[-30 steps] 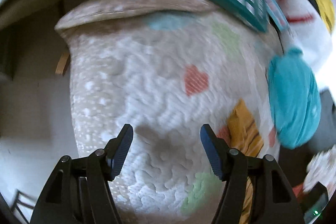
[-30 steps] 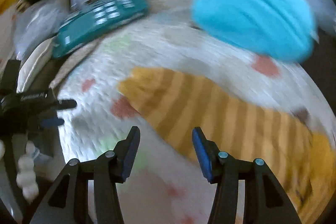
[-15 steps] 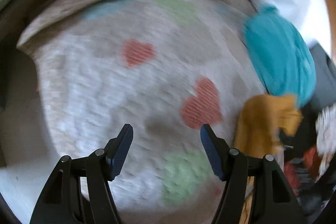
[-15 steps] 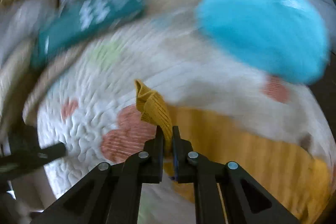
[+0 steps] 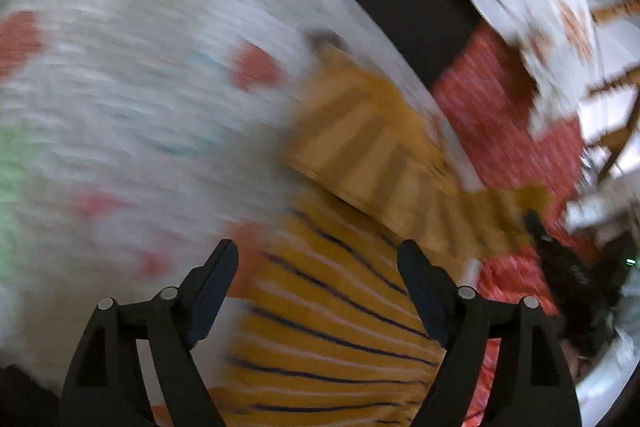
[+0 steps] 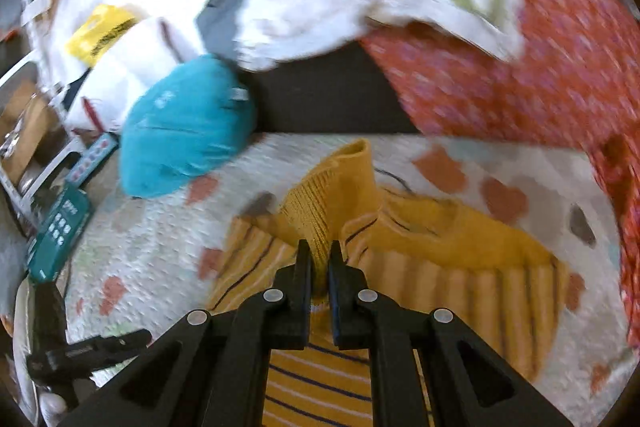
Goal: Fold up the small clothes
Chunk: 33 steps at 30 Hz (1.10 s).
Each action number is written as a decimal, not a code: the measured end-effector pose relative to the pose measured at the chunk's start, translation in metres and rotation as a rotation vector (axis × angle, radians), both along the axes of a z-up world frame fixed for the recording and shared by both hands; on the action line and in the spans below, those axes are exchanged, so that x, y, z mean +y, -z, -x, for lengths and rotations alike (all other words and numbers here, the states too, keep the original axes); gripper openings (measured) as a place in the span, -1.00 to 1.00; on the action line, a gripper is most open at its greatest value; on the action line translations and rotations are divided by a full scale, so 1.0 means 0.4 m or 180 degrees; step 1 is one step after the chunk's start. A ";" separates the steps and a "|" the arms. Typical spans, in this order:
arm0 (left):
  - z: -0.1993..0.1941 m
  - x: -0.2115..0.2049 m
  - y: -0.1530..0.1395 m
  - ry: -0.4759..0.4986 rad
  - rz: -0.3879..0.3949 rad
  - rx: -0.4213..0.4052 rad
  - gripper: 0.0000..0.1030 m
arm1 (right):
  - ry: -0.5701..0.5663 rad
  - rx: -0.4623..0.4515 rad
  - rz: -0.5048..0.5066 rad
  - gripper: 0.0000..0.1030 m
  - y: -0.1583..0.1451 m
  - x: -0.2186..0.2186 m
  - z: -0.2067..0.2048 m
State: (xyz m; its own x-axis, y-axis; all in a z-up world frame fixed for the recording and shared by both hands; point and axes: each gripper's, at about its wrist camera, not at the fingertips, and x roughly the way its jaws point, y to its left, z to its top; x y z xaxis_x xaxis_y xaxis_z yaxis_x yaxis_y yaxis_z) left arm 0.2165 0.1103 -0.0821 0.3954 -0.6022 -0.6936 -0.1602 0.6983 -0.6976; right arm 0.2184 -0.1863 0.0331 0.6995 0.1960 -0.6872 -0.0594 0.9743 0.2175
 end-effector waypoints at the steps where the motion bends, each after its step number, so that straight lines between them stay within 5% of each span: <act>1: -0.014 -0.035 0.008 0.0093 0.0040 0.0071 0.57 | 0.0031 0.0028 -0.0059 -0.87 0.012 -0.023 0.003; 6: -0.089 -0.170 0.066 0.0288 0.0335 0.0367 0.57 | 0.0110 0.0049 -0.0362 -0.87 0.033 -0.093 0.023; 10: -0.142 -0.137 0.078 -0.0030 0.0610 0.0385 0.57 | 0.0055 -0.0028 -0.0364 -0.87 0.017 -0.111 0.046; 13: -0.189 -0.099 0.096 -0.0209 0.0547 0.0549 0.50 | 0.0004 -0.0070 -0.0337 -0.87 0.011 -0.123 0.048; 14: -0.204 -0.093 0.101 -0.0221 0.0554 0.0591 0.03 | -0.0011 -0.0073 -0.0332 -0.87 0.009 -0.128 0.042; 15: -0.225 -0.093 0.099 -0.0160 0.0622 0.0605 -0.69 | -0.0002 -0.0084 -0.0308 -0.87 0.006 -0.136 0.036; 16: -0.235 -0.097 0.086 -0.0112 0.0623 0.0585 -0.97 | 0.0013 -0.0097 -0.0290 -0.87 0.004 -0.142 0.030; 17: -0.241 -0.103 0.054 -0.0083 0.0546 0.0468 -1.00 | 0.0042 -0.0118 -0.0280 -0.87 0.000 -0.151 0.025; 22: -0.226 -0.165 -0.087 0.0078 0.0131 -0.0238 -1.00 | 0.0254 -0.0288 -0.0333 -0.87 -0.020 -0.238 0.019; 26: -0.188 -0.208 -0.069 0.0227 -0.0223 -0.0269 -1.00 | 0.0535 -0.0137 -0.0360 -0.87 0.036 -0.325 0.027; 31: -0.134 -0.188 -0.012 0.0346 -0.0479 -0.0113 -0.97 | 0.0727 0.0355 -0.0132 -0.86 0.193 -0.387 0.019; 32: -0.129 -0.179 -0.005 0.0355 -0.0469 -0.0087 -0.80 | 0.0738 0.0457 -0.0123 -0.83 0.219 -0.396 0.016; 33: -0.126 -0.169 0.000 0.0351 -0.0458 -0.0064 -0.42 | 0.0761 0.0558 -0.0122 -0.80 0.245 -0.407 0.016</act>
State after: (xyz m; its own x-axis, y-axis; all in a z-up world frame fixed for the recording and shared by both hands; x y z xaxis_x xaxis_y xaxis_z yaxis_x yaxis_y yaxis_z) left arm 0.2669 0.0427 -0.0823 0.3471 -0.5378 -0.7683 -0.0644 0.8037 -0.5916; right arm 0.2121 -0.3491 -0.0647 0.6004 0.0680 -0.7968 0.2126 0.9470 0.2410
